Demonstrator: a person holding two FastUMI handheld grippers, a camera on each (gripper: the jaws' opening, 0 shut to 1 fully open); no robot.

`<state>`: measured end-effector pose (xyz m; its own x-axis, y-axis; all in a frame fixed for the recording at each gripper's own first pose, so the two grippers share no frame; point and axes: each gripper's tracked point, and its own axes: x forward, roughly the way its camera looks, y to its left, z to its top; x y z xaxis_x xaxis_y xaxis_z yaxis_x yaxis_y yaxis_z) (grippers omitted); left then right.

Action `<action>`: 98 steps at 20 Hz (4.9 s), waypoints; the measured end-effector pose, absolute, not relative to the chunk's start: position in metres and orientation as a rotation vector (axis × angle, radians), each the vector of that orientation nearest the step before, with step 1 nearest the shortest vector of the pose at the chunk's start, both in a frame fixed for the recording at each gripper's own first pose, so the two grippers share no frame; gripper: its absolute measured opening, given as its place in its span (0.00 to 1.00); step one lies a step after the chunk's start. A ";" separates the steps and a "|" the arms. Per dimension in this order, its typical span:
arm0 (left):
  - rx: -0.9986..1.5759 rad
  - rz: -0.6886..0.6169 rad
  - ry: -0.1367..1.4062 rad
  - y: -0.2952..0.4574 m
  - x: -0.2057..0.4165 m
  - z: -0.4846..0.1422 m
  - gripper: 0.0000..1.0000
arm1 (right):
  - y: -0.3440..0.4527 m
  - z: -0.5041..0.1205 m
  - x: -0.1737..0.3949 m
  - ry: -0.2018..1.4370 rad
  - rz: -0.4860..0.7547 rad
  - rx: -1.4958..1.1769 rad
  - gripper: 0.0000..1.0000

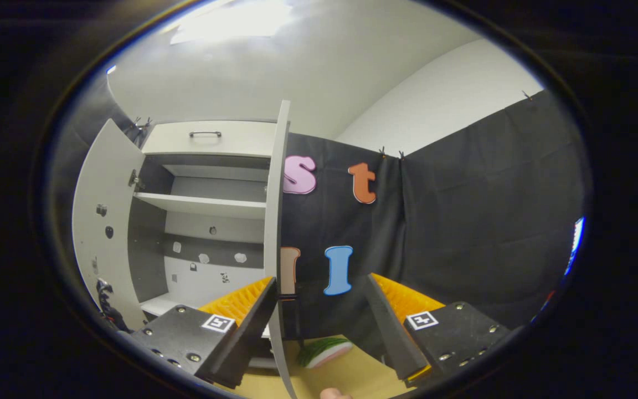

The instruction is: Grasp the bottle in the cabinet with the left hand and place it on the coaster, then close the right door with the right hand and the left door with the left hand.

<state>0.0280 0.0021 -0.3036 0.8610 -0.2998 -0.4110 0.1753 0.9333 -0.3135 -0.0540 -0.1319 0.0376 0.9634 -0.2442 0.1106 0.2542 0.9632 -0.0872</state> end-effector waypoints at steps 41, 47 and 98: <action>-0.213 -0.212 0.683 -0.003 -0.060 -0.420 0.81 | -0.118 0.023 -0.039 -0.074 -0.225 -0.176 0.97; -0.181 -0.219 0.681 -0.005 -0.063 -0.416 0.89 | -0.121 0.020 -0.040 -0.069 -0.233 -0.179 0.96; -0.115 0.256 0.155 0.136 -0.086 -0.067 0.87 | 0.002 -0.033 0.065 0.063 0.210 0.039 0.92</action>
